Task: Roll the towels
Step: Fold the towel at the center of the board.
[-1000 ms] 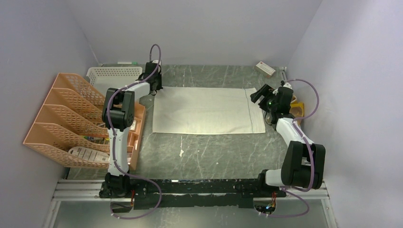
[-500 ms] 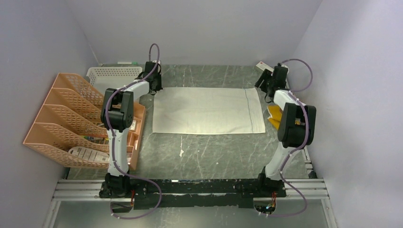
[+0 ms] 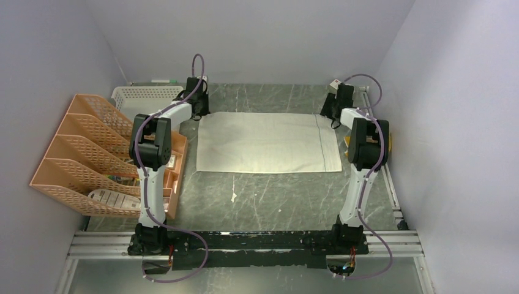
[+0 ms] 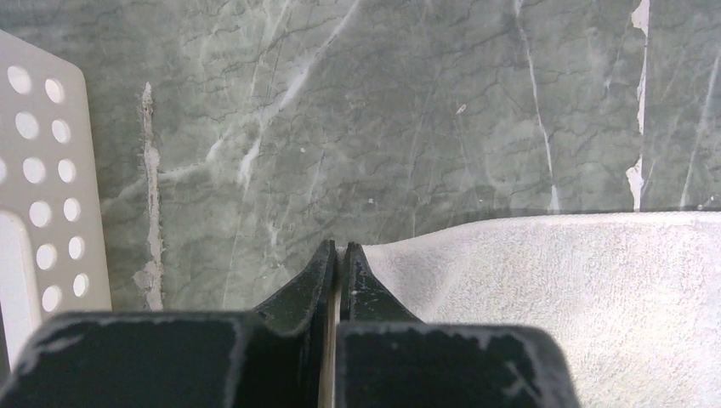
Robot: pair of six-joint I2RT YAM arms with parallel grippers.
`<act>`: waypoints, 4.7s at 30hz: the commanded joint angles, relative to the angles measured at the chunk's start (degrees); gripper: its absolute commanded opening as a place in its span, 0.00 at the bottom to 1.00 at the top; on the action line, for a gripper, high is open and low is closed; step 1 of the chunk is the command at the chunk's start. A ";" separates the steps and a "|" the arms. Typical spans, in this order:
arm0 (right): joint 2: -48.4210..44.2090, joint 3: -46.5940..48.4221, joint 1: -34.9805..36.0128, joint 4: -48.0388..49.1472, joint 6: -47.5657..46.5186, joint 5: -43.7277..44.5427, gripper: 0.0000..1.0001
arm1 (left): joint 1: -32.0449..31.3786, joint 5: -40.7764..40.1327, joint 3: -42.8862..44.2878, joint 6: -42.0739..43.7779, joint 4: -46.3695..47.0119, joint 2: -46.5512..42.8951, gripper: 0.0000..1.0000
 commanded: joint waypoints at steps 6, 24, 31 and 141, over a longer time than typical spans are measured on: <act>2.96 3.06 1.00 -1.94 -2.07 4.36 0.47 | -0.18 1.94 2.08 -0.06 -1.39 -2.35 0.07; 3.65 4.98 5.65 -5.08 -8.27 16.03 0.26 | 0.18 2.05 2.23 0.26 -2.31 -3.40 0.07; 3.82 4.26 5.61 -4.88 -7.09 15.25 0.38 | 0.49 2.21 1.85 0.43 -2.42 -3.81 0.07; -27.09 -28.19 -2.14 -6.03 5.94 10.97 0.00 | 5.45 1.21 -34.76 -12.11 13.21 -26.44 0.07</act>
